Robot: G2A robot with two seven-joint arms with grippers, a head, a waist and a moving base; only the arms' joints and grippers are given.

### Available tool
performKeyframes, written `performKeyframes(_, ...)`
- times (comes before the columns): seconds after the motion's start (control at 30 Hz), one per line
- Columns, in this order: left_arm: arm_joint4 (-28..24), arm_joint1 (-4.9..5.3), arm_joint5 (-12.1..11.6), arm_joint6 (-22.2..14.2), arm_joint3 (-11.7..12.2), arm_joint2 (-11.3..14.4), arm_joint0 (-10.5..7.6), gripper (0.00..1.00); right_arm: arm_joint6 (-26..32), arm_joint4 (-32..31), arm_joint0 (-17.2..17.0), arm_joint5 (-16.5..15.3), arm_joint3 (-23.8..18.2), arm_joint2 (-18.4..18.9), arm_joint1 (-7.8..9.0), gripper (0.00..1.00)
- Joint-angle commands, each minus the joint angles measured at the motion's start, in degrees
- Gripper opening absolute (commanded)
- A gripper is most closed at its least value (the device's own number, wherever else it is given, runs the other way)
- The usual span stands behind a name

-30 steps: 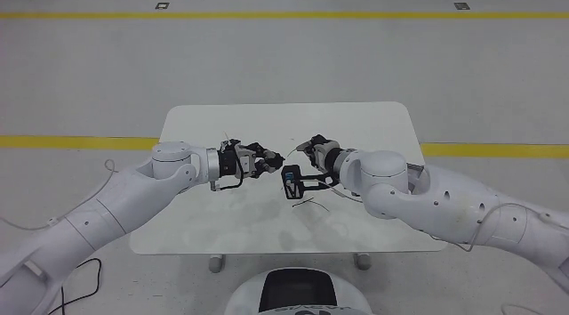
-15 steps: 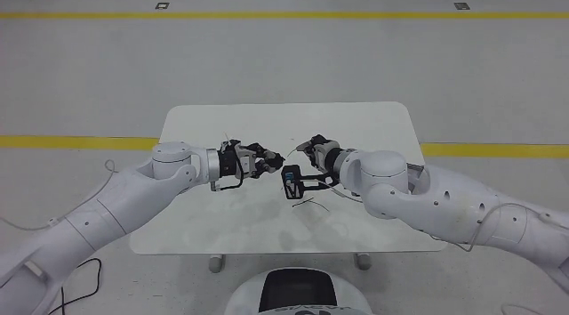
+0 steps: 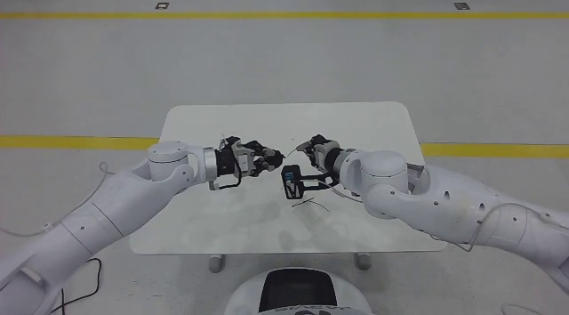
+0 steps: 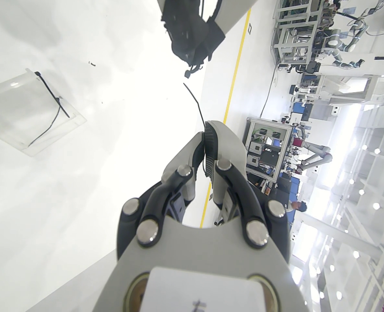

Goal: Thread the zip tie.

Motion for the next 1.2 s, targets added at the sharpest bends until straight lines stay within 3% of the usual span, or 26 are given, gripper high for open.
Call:
performKeyframes(0.0,0.62,0.04,-0.02,-0.18,0.18,-0.20,0.27,0.00,0.00,0.00,0.00,0.00,0.00,0.00,0.00,0.00)
performKeyframes(1.17,3.70,-0.76,-0.02,-4.10,2.25,-1.41,0.59,0.00,-2.44,0.00,0.52,0.00,0.38,0.00,-0.83,0.00)
